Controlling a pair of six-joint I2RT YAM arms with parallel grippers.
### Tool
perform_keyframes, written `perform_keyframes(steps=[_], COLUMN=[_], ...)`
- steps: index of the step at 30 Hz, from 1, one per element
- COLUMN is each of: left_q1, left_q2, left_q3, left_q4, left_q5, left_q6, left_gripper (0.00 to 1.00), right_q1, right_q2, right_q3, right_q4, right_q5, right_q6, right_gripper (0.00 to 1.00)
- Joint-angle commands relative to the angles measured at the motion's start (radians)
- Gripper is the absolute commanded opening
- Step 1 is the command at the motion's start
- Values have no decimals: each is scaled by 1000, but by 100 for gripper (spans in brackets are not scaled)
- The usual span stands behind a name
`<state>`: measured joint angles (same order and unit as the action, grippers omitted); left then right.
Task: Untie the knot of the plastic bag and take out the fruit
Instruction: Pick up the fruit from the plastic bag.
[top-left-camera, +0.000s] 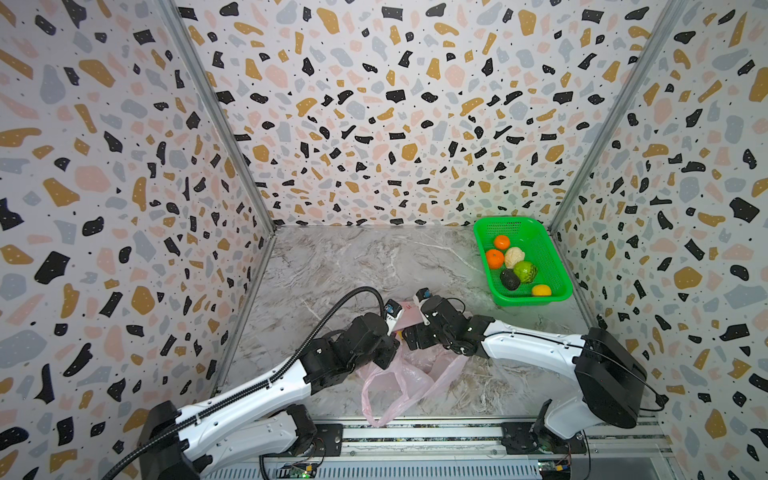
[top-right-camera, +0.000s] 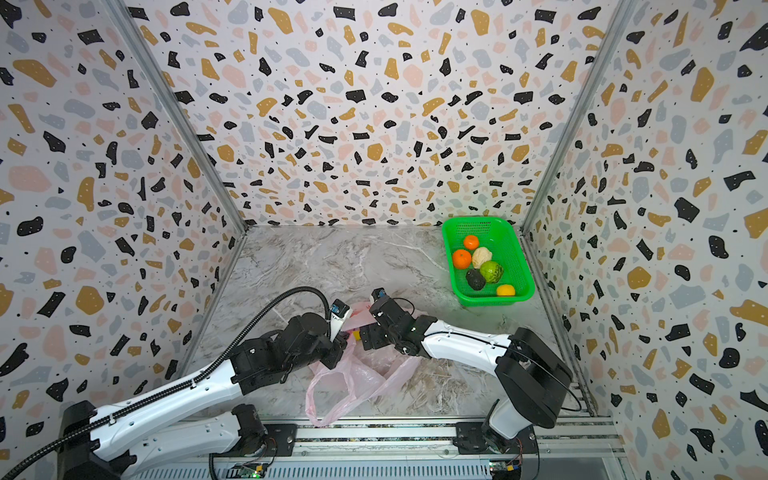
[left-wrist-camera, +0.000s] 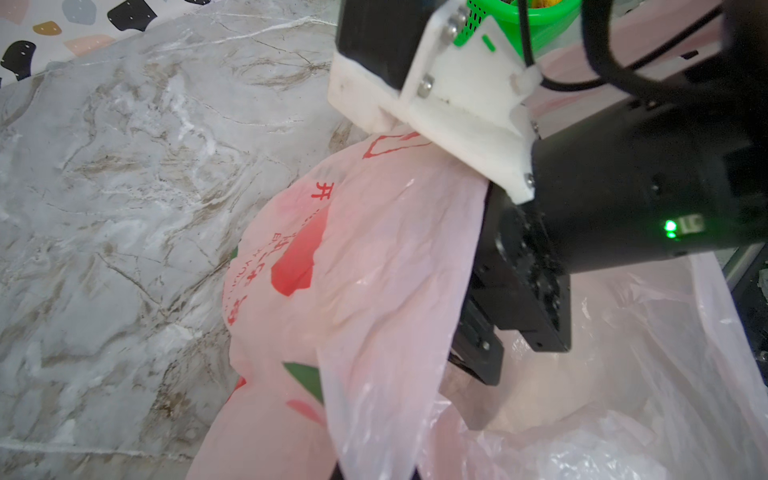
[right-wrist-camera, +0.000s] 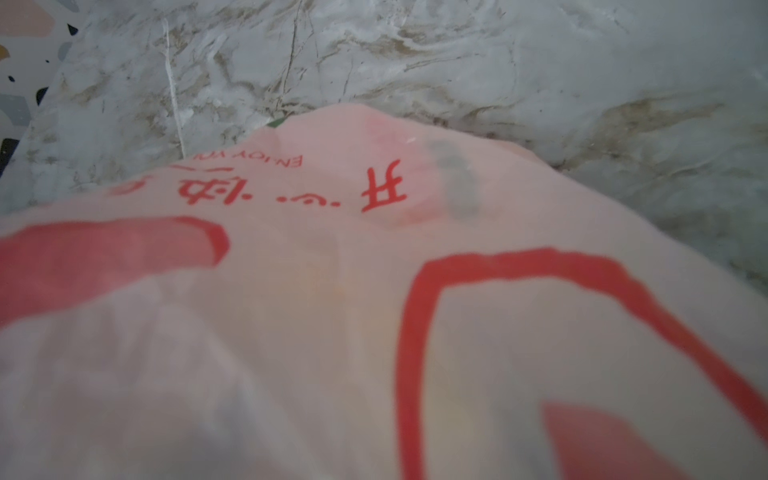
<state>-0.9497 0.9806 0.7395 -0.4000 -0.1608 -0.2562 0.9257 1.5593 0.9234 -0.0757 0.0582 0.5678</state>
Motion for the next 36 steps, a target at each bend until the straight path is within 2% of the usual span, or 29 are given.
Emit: perform_keyframes(steps=[1,6,10,14,19,23,29,36], left_q1=[-3,-4,-2,-2,-2,-3,-1,-2], left_q2=[9,9,7,-13,-19,-23,-17,-18], left_q3=[-11,-27,-48,-64,-73,-76,-81,-79], left_q4=[54,55,34,40,45,45,49,50], left_q5=[27,34,32,22,22,10,5,-8], left_q6=[-13,-10,-19,-40,-40,-36,-31,-25], left_gripper=[0,0,0,0,0,0,0,0], right_q1=[-29,-48,-42,-48,-67,-81,-93,-68], right_q2=[32,139,129,101,139,153,204,272], right_q3=[47,113,121,104,164,154,189,232], right_q4=[95,80,38,-26,-165,-139,-117,-125], right_q5=[18,-25,-71,-116,-132,-144,-187,-218], right_q6=[28,45,8,-90,-328,-458,-533,-578], right_gripper=[94,93,91,91,93,95,94,87])
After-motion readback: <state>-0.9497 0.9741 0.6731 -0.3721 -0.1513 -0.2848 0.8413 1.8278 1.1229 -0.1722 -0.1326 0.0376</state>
